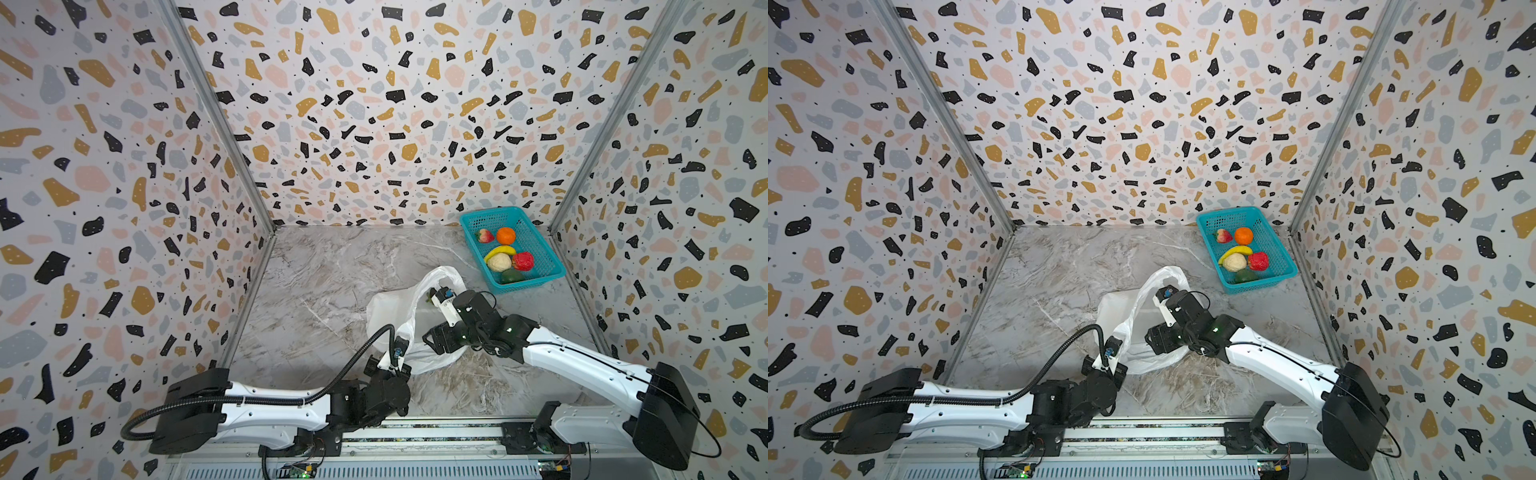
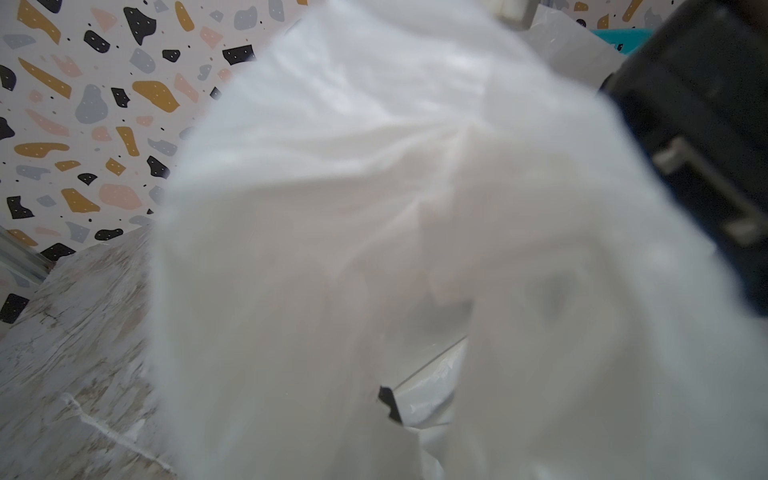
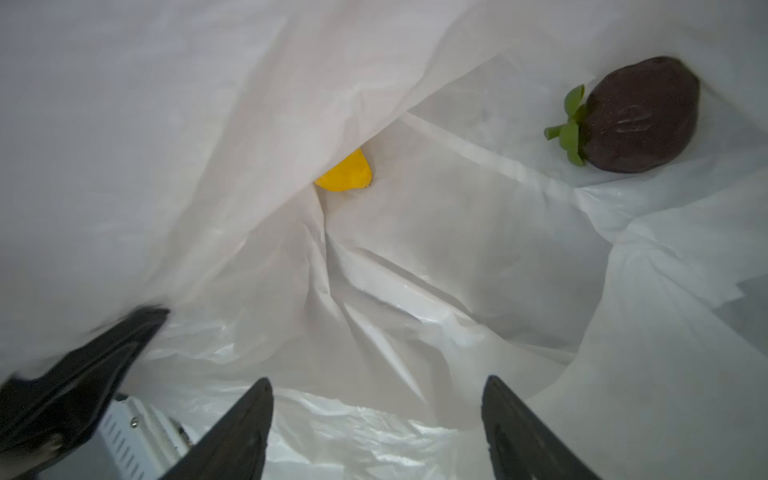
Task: Untie the knot of the plastic bag and take out the fruit
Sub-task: 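Move the right gripper back into the bag toward the dark purple fruit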
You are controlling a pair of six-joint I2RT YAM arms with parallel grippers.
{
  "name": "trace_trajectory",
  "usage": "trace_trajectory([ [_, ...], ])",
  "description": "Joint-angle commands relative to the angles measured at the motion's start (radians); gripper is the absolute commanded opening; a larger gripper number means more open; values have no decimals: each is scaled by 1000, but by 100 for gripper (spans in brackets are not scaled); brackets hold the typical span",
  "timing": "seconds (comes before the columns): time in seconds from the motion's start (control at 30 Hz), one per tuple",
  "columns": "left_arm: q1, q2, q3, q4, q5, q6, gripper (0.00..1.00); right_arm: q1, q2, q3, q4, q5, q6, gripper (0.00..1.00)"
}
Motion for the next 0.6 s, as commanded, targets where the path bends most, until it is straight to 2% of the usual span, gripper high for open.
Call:
trace_trajectory([
  [0.0,6,-20,34,26,-24,9,0,3,34,-13,81,105,-77,76],
  [0.3,6,-21,42,32,-26,24,0,3,226,55,149,151,-140,64],
  [0.57,6,-24,40,29,-13,24,0,-52,366,132,282,107,-25,52],
])
